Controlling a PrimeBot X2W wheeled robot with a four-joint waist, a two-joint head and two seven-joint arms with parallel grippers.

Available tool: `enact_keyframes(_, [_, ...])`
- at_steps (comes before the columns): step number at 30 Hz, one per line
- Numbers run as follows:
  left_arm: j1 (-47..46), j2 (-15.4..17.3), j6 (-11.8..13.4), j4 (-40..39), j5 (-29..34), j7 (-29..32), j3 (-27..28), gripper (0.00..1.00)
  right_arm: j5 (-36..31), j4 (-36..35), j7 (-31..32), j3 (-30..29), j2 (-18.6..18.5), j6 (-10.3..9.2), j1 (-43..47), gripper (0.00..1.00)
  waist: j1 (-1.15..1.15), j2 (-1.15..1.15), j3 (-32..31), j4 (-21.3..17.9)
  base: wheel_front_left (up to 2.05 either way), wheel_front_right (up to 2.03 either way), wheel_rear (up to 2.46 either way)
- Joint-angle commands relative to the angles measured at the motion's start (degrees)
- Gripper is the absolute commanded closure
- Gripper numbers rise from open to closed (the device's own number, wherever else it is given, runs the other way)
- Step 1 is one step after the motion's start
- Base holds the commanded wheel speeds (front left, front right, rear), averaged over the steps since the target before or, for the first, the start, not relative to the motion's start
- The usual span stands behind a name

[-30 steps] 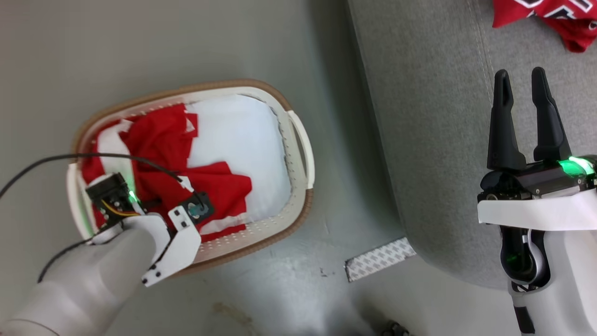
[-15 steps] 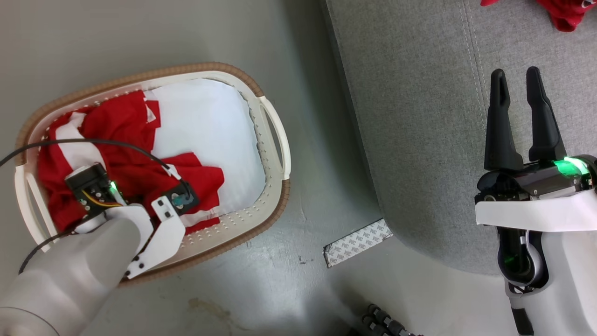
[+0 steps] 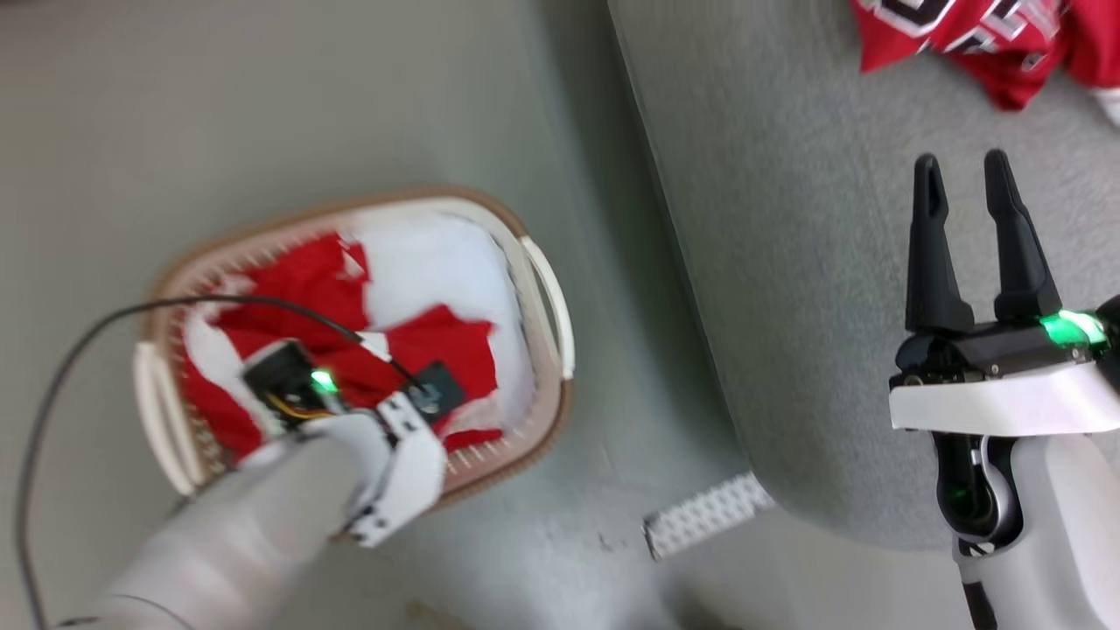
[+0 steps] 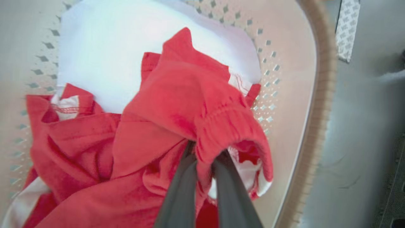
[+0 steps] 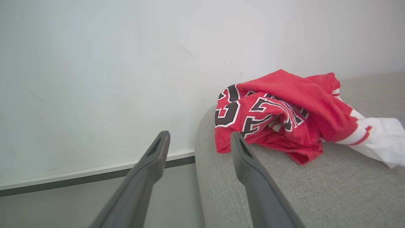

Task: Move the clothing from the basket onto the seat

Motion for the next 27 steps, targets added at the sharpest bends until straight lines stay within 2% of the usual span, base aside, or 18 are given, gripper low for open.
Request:
enact_keyframes(1, [1.3,-1.2,0.1,0.1,-1.1,-1.3,0.5,1.00,-0.9,0.4,-0.2,-0.7,0.0,-0.13,0.9,0.00,0.00,0.00,-5.9,3.3,0.00,0.00,0.00])
enact_keyframes(7, [4.5,-6.7,0.3,1.3,-5.9,-8.5,3.4,1.00,-4.2,2.2,-0.2,-2.5,-0.4,-0.13,3.1,0.00,0.00,0.00,-15.9,7.2,0.00,0.00,0.00])
enact_keyframes(15, [8.2,-11.6,0.4,2.2,-11.2,-16.7,7.8,1.00,-3.9,4.2,-0.1,-3.0,-3.8,-0.13,7.0,0.00,0.00,0.00,-26.7,12.4,0.00,0.00,0.00])
enact_keyframes(21, [9.3,-13.1,0.3,-0.8,-15.2,-19.1,11.1,1.00,-1.8,4.2,1.1,-3.7,-5.4,-0.13,10.9,0.00,0.00,0.00,-32.9,16.0,0.00,0.00,0.00])
enact_keyframes(27, [9.0,-12.4,1.4,-7.1,-17.6,-19.9,15.6,1.00,0.0,2.9,2.6,-3.5,-6.2,-0.13,14.7,0.00,0.00,0.00,-38.1,19.0,0.00,0.00,0.00])
